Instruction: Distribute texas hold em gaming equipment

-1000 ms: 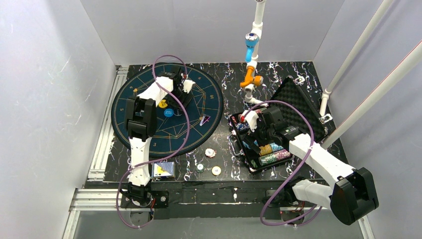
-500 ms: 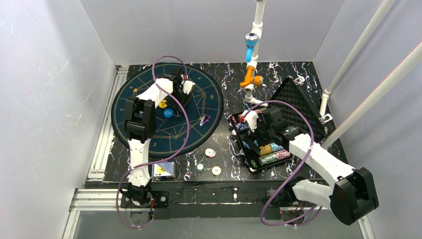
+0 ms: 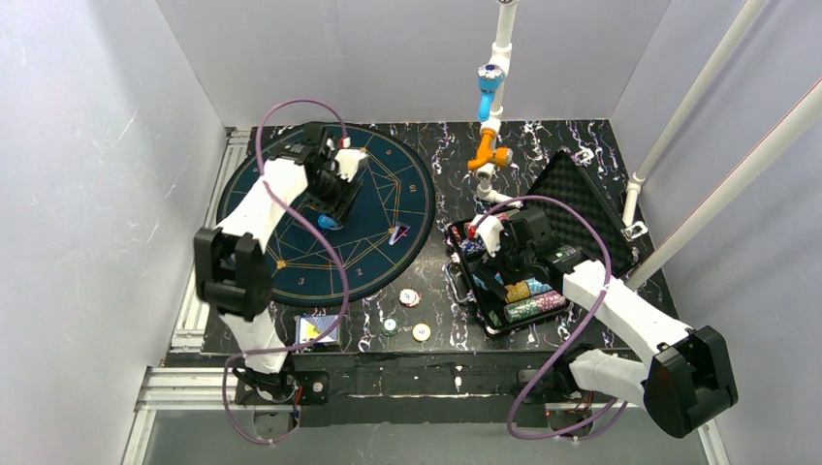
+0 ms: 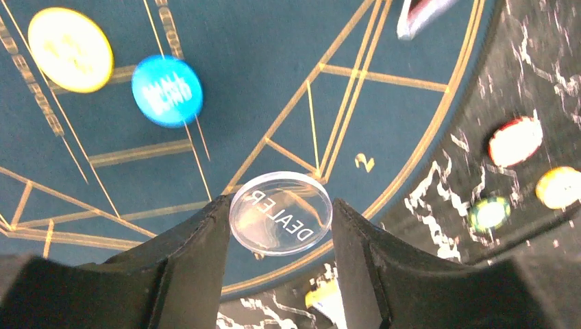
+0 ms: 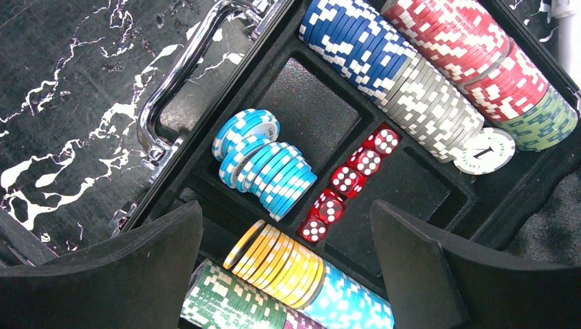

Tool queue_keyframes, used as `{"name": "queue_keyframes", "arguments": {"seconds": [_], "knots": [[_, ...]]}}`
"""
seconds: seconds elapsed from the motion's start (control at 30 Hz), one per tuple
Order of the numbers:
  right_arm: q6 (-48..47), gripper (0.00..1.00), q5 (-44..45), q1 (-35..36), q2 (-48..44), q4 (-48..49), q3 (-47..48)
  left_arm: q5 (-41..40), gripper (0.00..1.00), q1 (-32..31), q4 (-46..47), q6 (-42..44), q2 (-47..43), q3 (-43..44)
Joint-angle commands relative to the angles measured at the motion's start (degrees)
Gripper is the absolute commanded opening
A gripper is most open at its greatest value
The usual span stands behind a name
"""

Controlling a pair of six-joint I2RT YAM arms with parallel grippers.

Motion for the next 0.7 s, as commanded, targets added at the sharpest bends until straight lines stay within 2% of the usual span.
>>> {"name": "queue_keyframes", "arguments": {"seconds": [0.0, 0.2, 0.33, 0.43, 0.67], "knots": [[-0.71, 1.00, 0.03, 0.45, -0.73, 0.36, 1.27, 3.69, 0.36, 4.07, -4.73, 3.06, -10.02, -9.15], [-0.71, 1.00, 0.63, 0.63, -0.78, 0.42, 1.29, 3.77, 0.36, 11.13, -3.96, 7.89, -17.04, -19.55], [-0.70, 1.00, 0.72, 0.66, -0.43, 0.36, 1.28, 1.97, 0.36, 11.82, -1.19, 9.60, -18.16, -24.32], [-0.64, 1.00, 0.83, 0.64, -0.64, 0.43, 1.27, 1.11, 0.36, 11.80, 2.43, 10.21, -16.84, -28.01], [-0.71, 1.00, 0.74, 0.63, -0.59, 0.34, 1.20, -0.64, 0.37, 11.74, 7.02, 10.23, -12.06, -30.59]]}}
